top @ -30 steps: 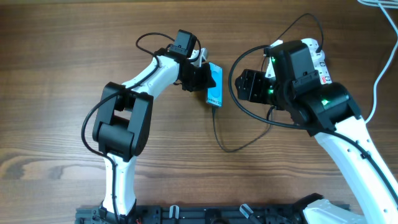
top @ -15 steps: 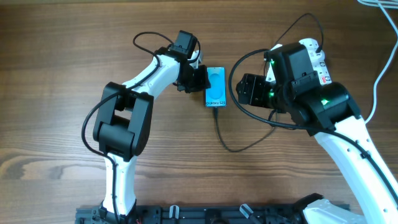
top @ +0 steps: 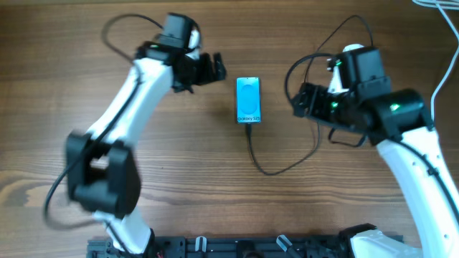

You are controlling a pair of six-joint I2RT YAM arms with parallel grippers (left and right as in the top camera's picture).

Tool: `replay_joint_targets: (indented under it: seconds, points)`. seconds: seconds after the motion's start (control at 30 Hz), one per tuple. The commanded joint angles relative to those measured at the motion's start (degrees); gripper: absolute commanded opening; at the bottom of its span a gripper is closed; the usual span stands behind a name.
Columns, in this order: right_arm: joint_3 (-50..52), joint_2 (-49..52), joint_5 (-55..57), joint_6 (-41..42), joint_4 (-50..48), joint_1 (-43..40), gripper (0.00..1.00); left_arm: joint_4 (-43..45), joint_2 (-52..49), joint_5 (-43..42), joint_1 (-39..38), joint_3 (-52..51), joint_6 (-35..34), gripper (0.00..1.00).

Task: Plug charger to phone and switch on socket
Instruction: 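Move the right gripper over the white power strip's switch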

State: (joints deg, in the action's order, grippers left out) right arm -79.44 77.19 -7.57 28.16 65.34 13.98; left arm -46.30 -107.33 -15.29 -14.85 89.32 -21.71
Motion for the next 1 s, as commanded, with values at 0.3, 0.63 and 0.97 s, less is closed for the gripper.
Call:
replay_joint_targets:
  seconds: [0.3, 0.63, 0.97]
  points:
    - [-31.8, 32.5, 5.2, -11.7, 9.0, -26.3, 1.00, -1.6, 5.0, 3.4, 2.1, 0.3, 0.3, 1.00]
    - [-31.4, 43.5, 12.3, 4.0, 1.5, -36.0, 1.00, -1.6, 5.0, 3.4, 2.1, 0.3, 0.3, 1.00]
    - [-30.3, 48.9, 15.5, 3.5, -5.0, -37.4, 1.00, -1.6, 5.0, 3.4, 2.1, 0.3, 0.3, 1.00]
